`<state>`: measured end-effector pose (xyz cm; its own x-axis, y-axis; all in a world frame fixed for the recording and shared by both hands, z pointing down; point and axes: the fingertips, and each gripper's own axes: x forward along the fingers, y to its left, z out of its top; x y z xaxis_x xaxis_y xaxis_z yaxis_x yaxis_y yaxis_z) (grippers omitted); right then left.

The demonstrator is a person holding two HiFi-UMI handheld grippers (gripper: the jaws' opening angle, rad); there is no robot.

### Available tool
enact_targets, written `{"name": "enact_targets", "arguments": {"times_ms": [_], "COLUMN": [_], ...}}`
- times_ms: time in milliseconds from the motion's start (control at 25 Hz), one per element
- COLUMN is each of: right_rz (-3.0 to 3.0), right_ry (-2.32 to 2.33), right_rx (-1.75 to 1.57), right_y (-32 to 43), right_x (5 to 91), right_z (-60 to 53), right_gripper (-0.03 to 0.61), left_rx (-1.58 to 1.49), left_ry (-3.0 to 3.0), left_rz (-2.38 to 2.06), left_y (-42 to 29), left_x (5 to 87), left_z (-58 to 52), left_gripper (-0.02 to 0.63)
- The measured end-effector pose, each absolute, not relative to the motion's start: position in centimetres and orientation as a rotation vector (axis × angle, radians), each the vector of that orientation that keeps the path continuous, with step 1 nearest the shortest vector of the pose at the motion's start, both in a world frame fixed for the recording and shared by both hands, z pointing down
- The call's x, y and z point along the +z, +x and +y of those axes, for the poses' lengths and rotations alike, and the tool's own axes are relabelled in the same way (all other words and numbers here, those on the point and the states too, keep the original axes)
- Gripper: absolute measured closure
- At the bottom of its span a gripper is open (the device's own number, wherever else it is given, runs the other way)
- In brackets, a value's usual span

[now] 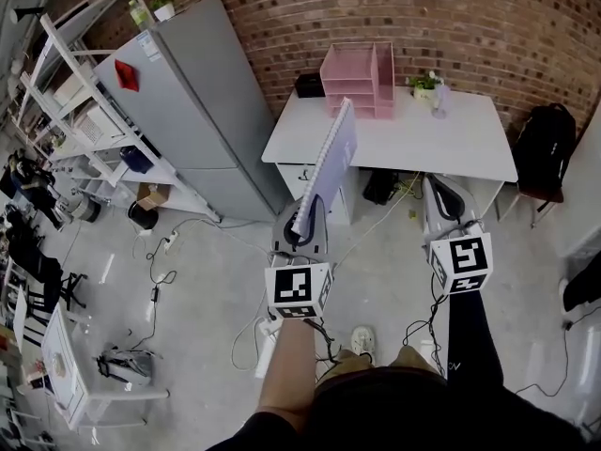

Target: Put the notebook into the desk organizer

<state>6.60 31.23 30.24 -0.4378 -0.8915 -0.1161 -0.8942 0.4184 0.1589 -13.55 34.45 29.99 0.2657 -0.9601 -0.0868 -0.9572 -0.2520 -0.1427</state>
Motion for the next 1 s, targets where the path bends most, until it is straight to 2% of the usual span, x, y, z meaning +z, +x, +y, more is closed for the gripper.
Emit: {"name": "enact_targets", "arguments": {"times_ms": [480, 1000], "right_rz": [2.592, 2.576], "right_ry": [-1.764, -1.802], "right_rx": [0.272, 0.257], "right_y": [3.8, 3.4], "right_x": [31.4, 32.5], "right_z": [21.9, 17.1], "right_gripper": [0.578, 0.578], "left_rx": [0.001, 0.004], "left_ry": [-2.369, -2.392], "left_rz": [1.746, 1.740], "left_y": [-16.8, -18.2], "left_x": [29.7, 30.7], "left_z": [24.6, 19.3], "left_gripper": [0.580, 0.578]}}
